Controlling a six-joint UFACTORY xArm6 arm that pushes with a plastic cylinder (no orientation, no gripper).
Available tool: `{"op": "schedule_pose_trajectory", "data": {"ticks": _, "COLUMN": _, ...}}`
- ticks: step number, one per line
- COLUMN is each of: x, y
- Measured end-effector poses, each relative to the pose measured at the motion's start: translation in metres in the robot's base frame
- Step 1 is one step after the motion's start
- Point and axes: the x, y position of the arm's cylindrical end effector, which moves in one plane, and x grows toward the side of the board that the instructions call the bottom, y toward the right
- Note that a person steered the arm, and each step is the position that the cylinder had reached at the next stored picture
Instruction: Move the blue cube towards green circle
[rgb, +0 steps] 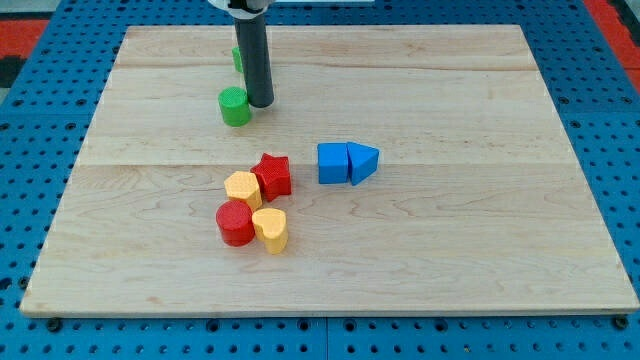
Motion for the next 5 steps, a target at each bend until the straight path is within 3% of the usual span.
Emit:
{"op": "schedule_pose_trajectory", "data": {"ticks": 2, "x": 0.030, "y": 0.158}}
{"op": "schedule_pose_trajectory", "data": {"ticks": 5, "x": 0.110, "y": 0.121}}
